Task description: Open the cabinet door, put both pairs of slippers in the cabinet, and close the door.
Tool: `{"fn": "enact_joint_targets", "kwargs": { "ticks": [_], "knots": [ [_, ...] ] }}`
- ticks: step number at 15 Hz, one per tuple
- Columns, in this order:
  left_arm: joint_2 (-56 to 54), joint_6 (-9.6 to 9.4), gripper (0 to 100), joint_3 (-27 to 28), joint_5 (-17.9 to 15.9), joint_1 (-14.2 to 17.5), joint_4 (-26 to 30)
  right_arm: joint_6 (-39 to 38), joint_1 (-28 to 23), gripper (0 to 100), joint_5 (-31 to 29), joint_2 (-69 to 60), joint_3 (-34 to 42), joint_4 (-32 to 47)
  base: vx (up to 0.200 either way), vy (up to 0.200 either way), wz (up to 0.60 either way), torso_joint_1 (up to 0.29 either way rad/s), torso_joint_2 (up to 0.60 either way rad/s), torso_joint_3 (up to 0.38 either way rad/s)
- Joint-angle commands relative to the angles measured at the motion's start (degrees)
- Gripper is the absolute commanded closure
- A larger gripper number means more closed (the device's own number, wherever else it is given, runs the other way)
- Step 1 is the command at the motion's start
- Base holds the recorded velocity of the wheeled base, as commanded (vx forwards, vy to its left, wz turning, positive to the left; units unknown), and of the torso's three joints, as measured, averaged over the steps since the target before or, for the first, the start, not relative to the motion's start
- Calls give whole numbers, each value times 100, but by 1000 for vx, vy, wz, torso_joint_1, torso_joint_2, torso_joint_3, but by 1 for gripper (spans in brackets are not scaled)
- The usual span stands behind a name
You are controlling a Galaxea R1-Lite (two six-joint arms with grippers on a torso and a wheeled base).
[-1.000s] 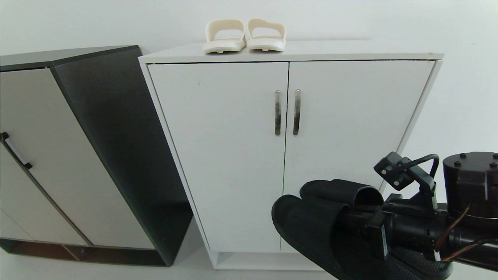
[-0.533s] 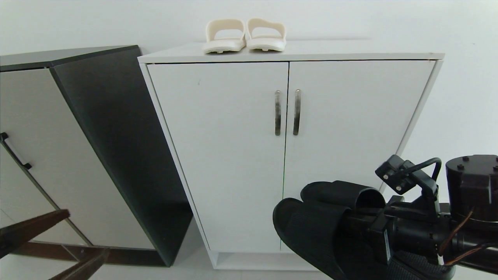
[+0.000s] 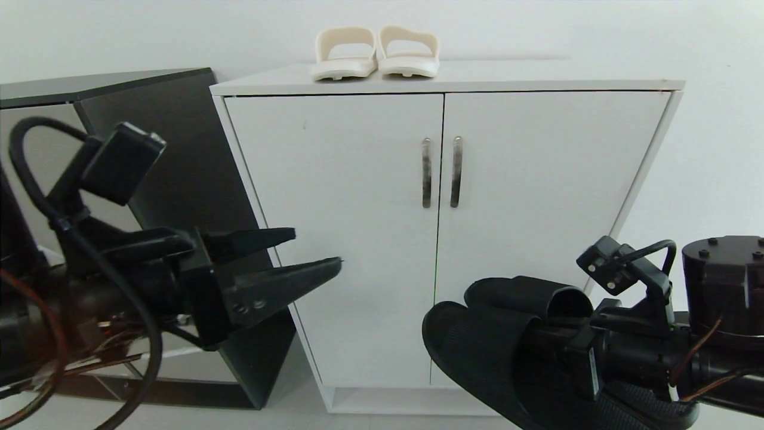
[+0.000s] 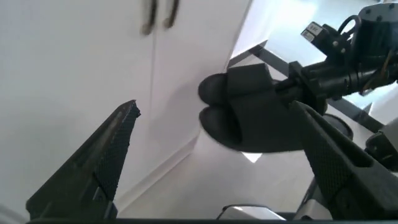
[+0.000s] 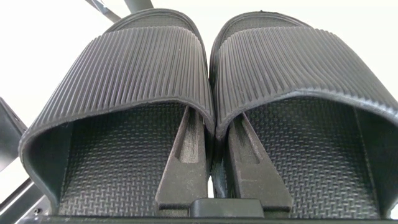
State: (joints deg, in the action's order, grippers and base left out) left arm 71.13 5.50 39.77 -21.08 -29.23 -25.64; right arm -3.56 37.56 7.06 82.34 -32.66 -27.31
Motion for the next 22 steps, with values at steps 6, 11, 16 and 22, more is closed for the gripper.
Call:
{"fn": "enact_joint_targets", "kwargs": {
  "ticks": [6,11,16,22],
  "knots": [
    [2405,232,0,2316,-37,-856,-3,4,-56,100,6,28,-4,-3,0,0,0,0,0,0],
    [2827,865,0,3266,-573,-935,147,4,-91,100,6,28,5,-3,0,0,0,0,0,0],
    [3258,856,0,3846,-538,-961,270,4,-82,100,15,28,-4,-3,0,0,0,0,0,0],
    [3363,760,0,4048,280,-1058,270,4,-82,100,15,28,-4,6,0,0,0,0,0,0]
  ]
}}
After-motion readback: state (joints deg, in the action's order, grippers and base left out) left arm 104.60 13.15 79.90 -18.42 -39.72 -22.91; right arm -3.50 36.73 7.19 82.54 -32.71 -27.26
